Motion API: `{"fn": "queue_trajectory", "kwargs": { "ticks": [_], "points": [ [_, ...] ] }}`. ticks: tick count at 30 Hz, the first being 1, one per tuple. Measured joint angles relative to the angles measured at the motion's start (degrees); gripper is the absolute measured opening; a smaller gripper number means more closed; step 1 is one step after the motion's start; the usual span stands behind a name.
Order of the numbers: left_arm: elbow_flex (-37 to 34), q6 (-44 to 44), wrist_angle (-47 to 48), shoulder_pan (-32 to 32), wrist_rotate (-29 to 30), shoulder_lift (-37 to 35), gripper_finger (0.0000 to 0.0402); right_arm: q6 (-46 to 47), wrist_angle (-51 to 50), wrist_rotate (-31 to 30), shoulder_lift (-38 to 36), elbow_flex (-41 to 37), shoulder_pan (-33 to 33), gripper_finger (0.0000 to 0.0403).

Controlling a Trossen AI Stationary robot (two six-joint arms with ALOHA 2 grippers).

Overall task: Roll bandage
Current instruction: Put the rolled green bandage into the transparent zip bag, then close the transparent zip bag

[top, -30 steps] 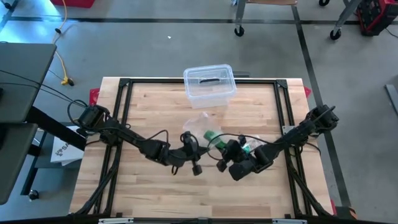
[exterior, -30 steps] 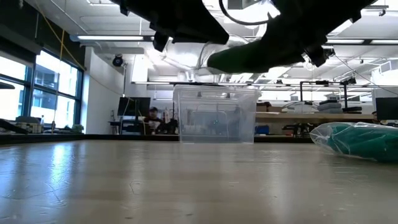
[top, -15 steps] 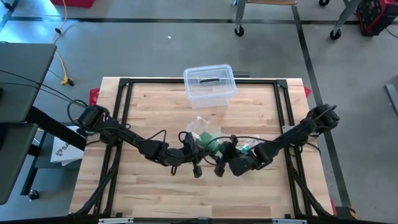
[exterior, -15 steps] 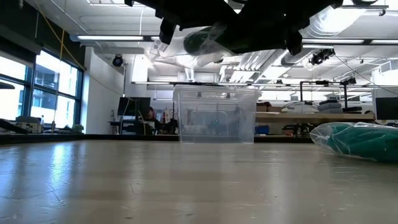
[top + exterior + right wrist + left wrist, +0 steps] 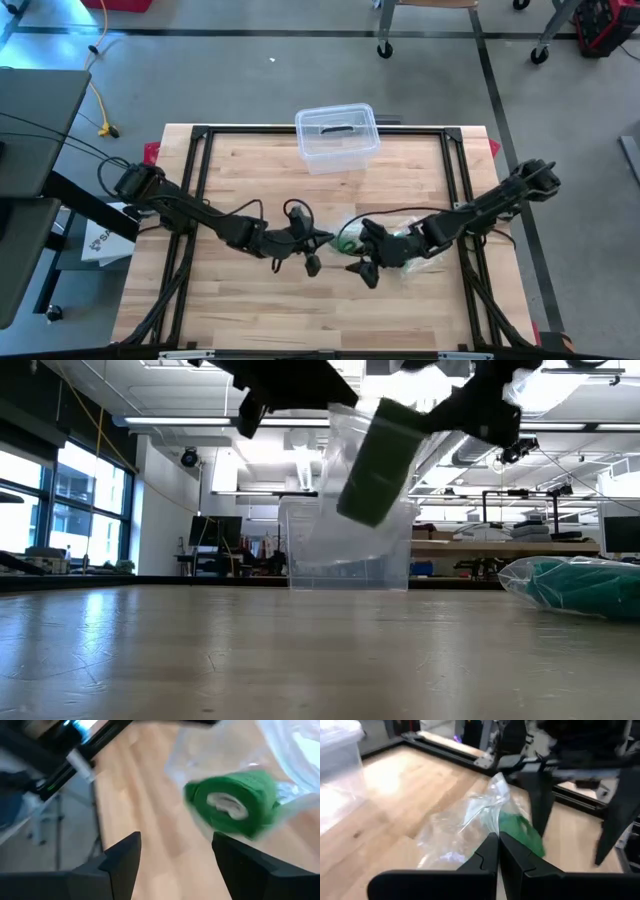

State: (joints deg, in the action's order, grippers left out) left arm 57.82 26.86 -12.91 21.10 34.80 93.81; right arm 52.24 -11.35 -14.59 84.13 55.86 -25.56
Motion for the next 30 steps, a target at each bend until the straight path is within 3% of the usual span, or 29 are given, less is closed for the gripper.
{"fn": "queue_trajectory", "kwargs": {
  "ticks": [6,9,11,15,18,20,22,25,30],
  "points": [
    [0.0,1.4,1.1,-1.4,-5.9,-4.5,0.0000,-5.4,0.1,2.7,-4.7,0.0,-2.6,0.0238],
    [0.1,-1.3,5.2,-2.2,-6.3,-7.1,0.0000,-16.3,2.0,2.2,-6.6,0.0,-5.5,0.0238],
    [0.1,2.7,11.6,-4.6,-8.1,-8.6,0.0000,-22.3,2.3,0.0,-7.2,0.0,-7.9,0.0238],
    [0.0,5.6,13.3,-6.3,-13.9,-8.8,0.0000,-27.3,1.3,-8.7,-7.2,0.0,-13.2,0.0238],
    [0.1,5.1,13.2,-5.7,-17.2,-8.8,0.0000,-27.9,-3.5,-21.1,-7.0,0.0,-16.2,0.0238],
    [0.0,3.7,13.3,-5.2,-17.5,-8.8,0.0000,-23.9,-9.2,-31.0,-6.3,0.0,-17.3,0.0238],
    [0.0,2.9,13.1,-4.5,-17.5,-8.7,0.0000,-18.6,-17.5,-35.6,-5.7,-0.1,-17.0,0.0238],
    [0.0,1.5,13.0,-3.3,-18.8,-8.6,0.0000,-15.0,-25.2,-33.5,-4.9,-0.2,-14.7,0.0238],
    [0.0,-0.6,13.4,-2.7,-20.9,-8.3,0.0000,-24.4,-17.5,-31.5,-2.5,-0.2,-11.7,0.0238]
  ]
}}
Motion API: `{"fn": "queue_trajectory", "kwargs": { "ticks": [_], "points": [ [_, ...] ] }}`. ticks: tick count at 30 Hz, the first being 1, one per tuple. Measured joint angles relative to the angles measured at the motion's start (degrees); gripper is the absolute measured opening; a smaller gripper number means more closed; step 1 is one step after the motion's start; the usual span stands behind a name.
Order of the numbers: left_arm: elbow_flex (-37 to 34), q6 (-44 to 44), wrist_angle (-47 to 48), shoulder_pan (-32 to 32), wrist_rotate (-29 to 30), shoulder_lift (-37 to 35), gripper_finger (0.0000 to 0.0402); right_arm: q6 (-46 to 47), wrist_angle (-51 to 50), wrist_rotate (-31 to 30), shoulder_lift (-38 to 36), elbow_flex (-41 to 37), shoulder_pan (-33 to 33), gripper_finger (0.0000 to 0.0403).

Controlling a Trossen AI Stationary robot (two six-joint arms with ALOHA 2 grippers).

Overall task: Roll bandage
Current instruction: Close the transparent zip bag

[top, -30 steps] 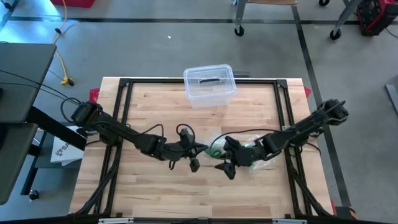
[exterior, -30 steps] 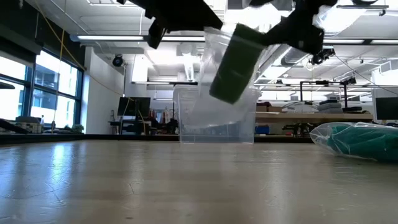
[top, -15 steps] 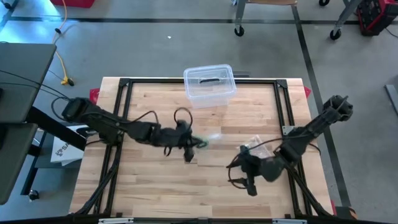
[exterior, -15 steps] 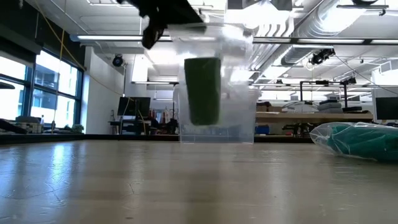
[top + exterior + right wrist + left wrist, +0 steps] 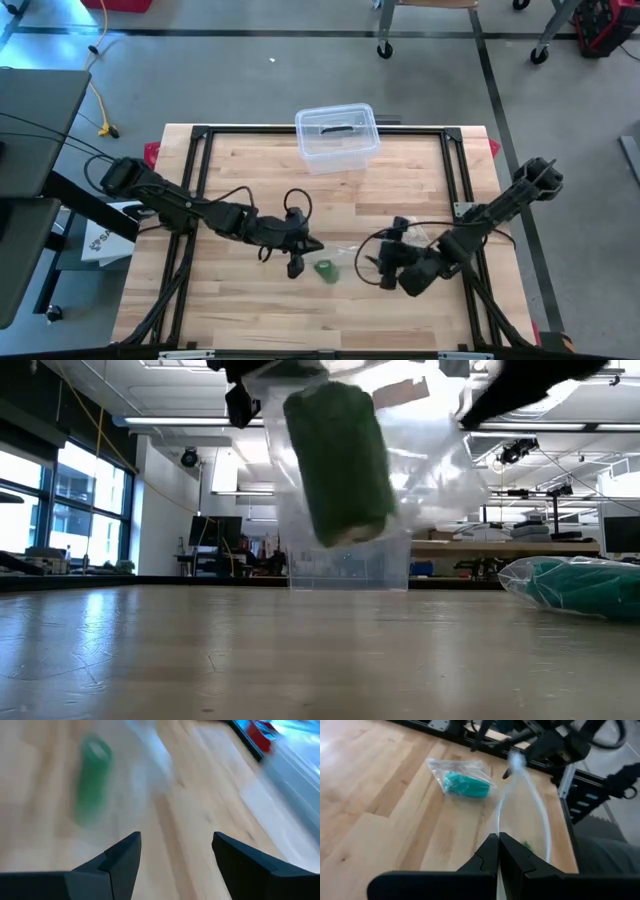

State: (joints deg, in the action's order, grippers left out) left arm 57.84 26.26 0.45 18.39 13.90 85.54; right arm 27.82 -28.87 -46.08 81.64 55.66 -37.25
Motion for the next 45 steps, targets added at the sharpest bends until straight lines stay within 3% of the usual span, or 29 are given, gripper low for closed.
{"fn": "queue_trajectory", "kwargs": {
  "ticks": [5,9,14,18,22,31,34,38,42,45],
  "points": [
    [0.0,-1.1,-0.1,0.6,-0.4,0.0,0.0000,-13.3,19.0,11.5,2.0,0.0,2.9,0.0237],
    [0.0,-1.8,-0.1,0.8,-0.3,0.0,0.0000,-16.1,25.6,15.1,3.0,0.1,4.0,0.0209],
    [0.0,-2.3,0.1,1.3,-0.3,0.0,0.0000,-13.6,21.6,14.5,3.0,0.1,4.4,0.0098],
    [0.0,-2.9,0.1,1.3,-0.3,0.0,0.0000,-13.3,19.2,9.6,3.1,0.1,3.8,0.0012],
    [0.0,-2.9,0.2,1.6,-0.3,0.0,0.0000,-13.7,20.6,5.5,3.1,0.1,2.8,0.0014],
    [0.0,-5.6,-0.3,1.6,1.3,0.0,0.0000,-14.4,23.2,6.5,3.1,0.1,1.3,0.0001],
    [0.0,-7.0,-1.7,1.6,2.5,0.0,0.0005,-12.1,23.3,3.9,3.1,0.1,-0.2,0.0000],
    [0.0,-10.5,-6.6,1.1,2.8,0.0,0.0044,-4.4,21.1,-5.9,3.1,0.1,-1.9,0.0000],
    [0.0,-16.7,-13.5,-0.1,2.1,0.0,0.0106,2.1,18.5,-7.9,3.1,0.1,-3.1,0.0000],
    [0.0,-24.0,-21.0,-1.0,-2.3,0.7,0.0144,5.7,17.1,-9.9,3.1,0.1,-4.4,0.0000]
  ]
}}
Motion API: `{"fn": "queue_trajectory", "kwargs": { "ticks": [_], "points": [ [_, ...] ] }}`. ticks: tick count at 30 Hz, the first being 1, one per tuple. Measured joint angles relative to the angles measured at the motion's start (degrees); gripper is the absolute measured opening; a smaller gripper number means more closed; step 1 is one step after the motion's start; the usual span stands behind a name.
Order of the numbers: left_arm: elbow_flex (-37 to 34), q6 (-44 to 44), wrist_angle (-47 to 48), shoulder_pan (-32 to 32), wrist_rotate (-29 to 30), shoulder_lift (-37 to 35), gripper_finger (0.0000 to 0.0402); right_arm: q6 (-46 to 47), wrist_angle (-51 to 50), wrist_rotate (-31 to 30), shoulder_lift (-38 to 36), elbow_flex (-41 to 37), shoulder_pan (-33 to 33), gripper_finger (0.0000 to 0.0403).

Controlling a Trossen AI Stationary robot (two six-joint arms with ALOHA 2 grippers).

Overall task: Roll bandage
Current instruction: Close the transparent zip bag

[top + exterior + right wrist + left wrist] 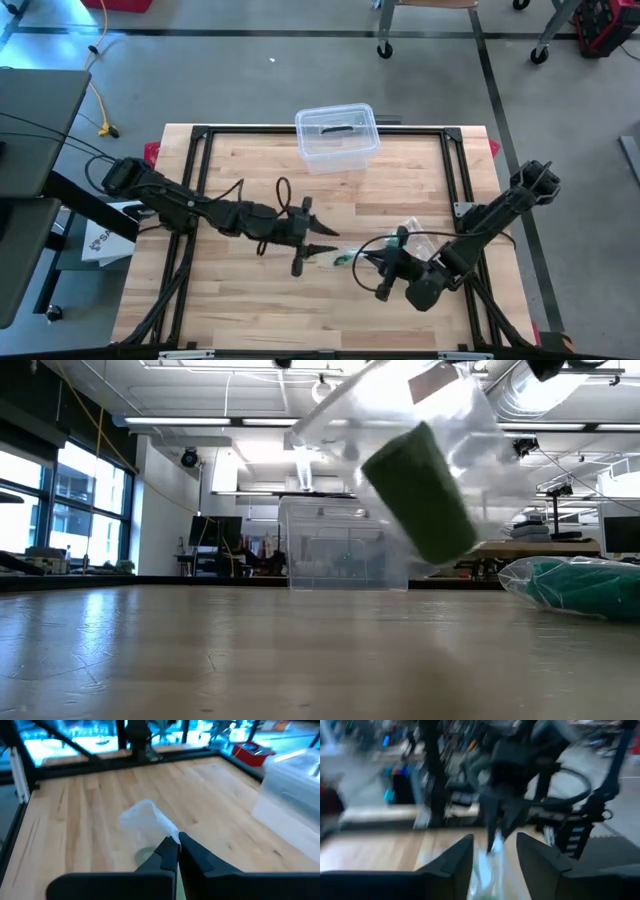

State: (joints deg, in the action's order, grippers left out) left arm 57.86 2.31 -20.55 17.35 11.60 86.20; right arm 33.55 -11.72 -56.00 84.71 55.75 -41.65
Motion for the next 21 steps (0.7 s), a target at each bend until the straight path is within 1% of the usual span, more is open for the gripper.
{"fn": "queue_trajectory", "kwargs": {
  "ticks": [3,6,10,13,16,21],
  "points": [
    [0.0,-6.3,-7.0,0.0,-2.2,2.2,0.0164,0.7,0.2,-3.6,0.0,0.0,-1.3,0.0000],
    [0.0,-10.9,-13.6,0.5,-2.3,5.3,0.0167,-0.6,0.1,-3.6,0.0,0.0,-2.1,0.0000],
    [0.0,-13.3,-23.2,0.8,-2.3,10.9,0.0164,0.6,-0.1,-3.4,0.0,0.0,-2.4,0.0000],
    [0.0,-13.5,-27.8,0.7,-2.1,15.1,0.0164,1.3,-0.1,-3.4,0.0,0.0,-2.4,0.0000],
    [1.1,-14.4,-29.3,0.5,-0.6,18.9,0.0164,1.2,-0.1,-3.3,0.0,0.0,-2.3,0.0000],
    [4.8,-14.8,-29.5,0.5,3.6,23.5,0.0164,1.7,0.2,-3.3,0.0,0.0,-2.1,0.0000]
  ]
}}
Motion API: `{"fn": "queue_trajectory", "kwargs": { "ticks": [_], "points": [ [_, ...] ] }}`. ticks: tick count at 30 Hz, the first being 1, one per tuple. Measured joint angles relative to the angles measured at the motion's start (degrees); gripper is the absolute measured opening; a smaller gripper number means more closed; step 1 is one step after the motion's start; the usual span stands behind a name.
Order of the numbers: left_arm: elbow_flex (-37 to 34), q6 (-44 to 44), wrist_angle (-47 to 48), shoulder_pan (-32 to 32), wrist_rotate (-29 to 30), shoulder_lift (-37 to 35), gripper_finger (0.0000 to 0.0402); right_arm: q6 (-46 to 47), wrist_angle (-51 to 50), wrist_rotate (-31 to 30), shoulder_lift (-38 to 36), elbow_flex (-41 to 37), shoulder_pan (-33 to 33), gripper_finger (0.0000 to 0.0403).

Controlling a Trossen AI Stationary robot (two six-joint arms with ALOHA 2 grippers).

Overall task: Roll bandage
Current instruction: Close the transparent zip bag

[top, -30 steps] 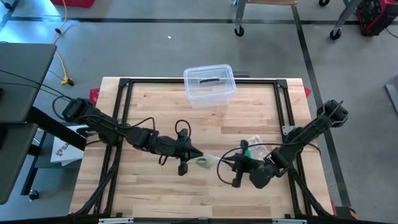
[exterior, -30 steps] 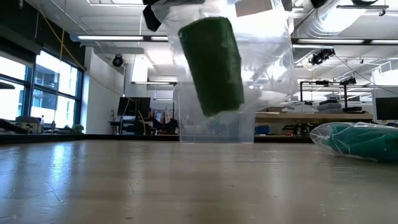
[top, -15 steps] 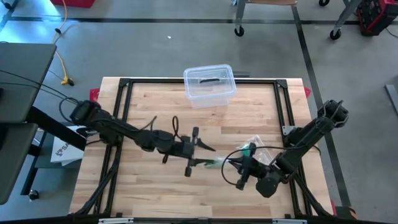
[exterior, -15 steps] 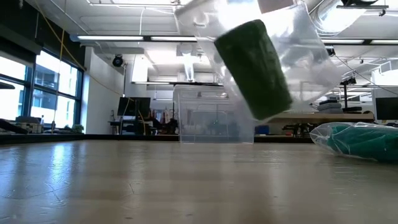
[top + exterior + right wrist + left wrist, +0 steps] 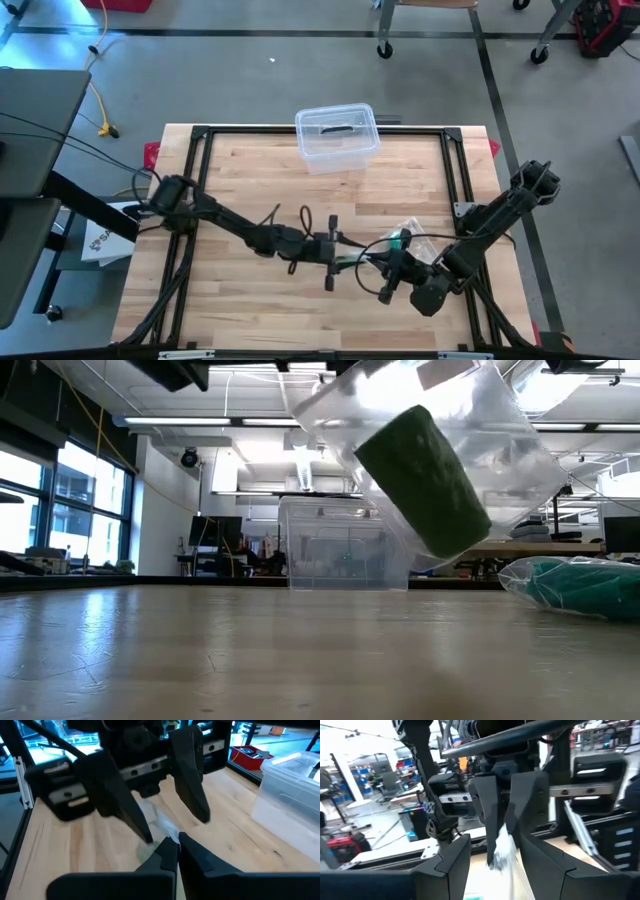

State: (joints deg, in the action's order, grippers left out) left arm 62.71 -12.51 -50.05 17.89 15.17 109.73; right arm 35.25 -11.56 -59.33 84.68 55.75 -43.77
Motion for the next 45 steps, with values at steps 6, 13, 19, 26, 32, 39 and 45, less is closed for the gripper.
{"fn": "queue_trajectory", "kwargs": {
  "ticks": [6,13,19,26,32,39,45],
  "points": [
    [2.7,-2.8,0.4,0.8,1.1,2.3,0.0149,0.8,0.0,0.0,0.0,0.0,-0.1,0.0000],
    [2.9,-3.2,0.9,1.7,2.2,2.3,0.0068,0.8,0.0,1.0,0.0,0.0,-0.2,0.0000],
    [2.9,-3.2,2.2,2.6,5.6,2.2,0.0014,1.4,-0.1,1.4,0.0,0.0,-0.3,0.0000],
    [3.1,5.1,7.9,2.8,7.8,1.2,0.0048,2.3,-0.7,1.3,0.0,0.0,-1.0,0.0000],
    [3.3,7.8,19.3,1.6,5.1,-1.3,0.0055,2.3,0.1,0.8,-0.1,0.0,-1.3,0.0000],
    [3.2,2.9,18.1,3.2,5.8,-2.0,0.0061,2.3,0.0,0.4,0.0,0.0,-1.3,0.0000],
    [3.2,-0.6,15.3,4.3,9.4,-2.0,0.0077,2.3,-0.2,0.7,0.0,0.0,-1.3,0.0000]
  ]
}}
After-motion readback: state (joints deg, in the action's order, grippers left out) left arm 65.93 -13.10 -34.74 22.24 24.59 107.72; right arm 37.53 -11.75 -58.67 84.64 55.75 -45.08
